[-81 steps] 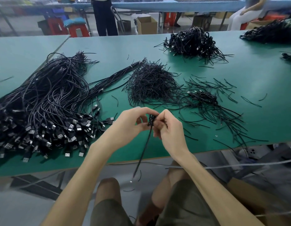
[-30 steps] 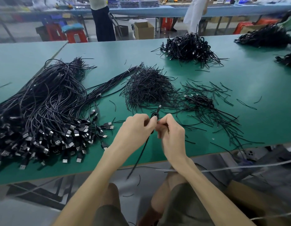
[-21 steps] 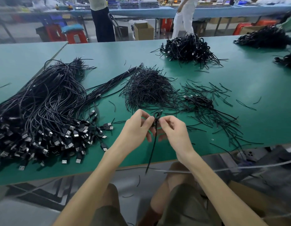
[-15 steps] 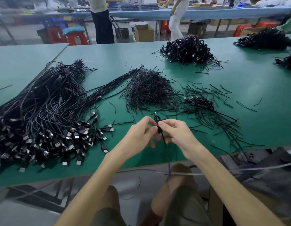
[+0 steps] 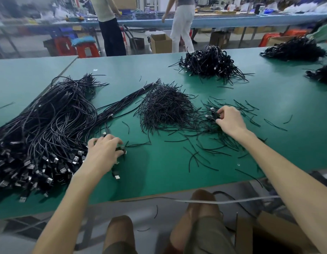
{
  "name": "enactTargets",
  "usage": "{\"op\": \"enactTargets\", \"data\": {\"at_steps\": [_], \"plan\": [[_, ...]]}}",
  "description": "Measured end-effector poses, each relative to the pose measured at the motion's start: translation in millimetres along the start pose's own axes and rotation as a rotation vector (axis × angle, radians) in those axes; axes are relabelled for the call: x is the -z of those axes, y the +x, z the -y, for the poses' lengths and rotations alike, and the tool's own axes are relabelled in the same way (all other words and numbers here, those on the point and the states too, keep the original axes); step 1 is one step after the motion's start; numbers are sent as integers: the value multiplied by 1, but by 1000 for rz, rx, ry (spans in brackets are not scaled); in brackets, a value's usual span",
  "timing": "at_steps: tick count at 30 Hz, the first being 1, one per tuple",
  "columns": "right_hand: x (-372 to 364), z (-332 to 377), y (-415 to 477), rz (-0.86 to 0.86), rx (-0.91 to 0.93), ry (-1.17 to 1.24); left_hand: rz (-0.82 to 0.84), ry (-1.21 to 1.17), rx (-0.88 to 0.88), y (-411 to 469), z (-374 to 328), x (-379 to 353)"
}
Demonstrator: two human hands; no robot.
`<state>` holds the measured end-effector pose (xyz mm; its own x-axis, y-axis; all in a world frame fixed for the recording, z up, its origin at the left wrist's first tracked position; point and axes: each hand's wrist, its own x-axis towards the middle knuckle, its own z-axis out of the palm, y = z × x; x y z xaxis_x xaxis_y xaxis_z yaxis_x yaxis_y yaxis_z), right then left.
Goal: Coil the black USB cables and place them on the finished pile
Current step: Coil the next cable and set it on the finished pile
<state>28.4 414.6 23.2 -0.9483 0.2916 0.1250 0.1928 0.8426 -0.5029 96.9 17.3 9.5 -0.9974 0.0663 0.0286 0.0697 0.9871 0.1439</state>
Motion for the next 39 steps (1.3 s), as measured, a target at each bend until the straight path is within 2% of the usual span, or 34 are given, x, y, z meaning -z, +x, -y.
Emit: {"op": "enactTargets", "data": {"at_steps": [4,8,13,18,23,27,32,39], "plan": [[-14,-16,-4,-7,13,-49,-82,-137,9,-4,10,-10],[-24,-17,-17,-95,67,-38,-131,-170,28,-1,11,-12],[-35,2,-54,-148,260,-93,-108,-151,39,-2,15,-17],[-46,31,-93,-80,436,10,-56,-203,60,9,15,-10],[-63,50,-117,-11,525,50,-66,-230,18,5,13,-14],[-80,55,-130,78,553,42,-111,-365,7,8,14,-10],[-95,53,-139,37,550,-7,-220,-272,60,43,16,-2],[-105,63,-146,-16,591,-137,-46,34,147,87,35,-6]]}}
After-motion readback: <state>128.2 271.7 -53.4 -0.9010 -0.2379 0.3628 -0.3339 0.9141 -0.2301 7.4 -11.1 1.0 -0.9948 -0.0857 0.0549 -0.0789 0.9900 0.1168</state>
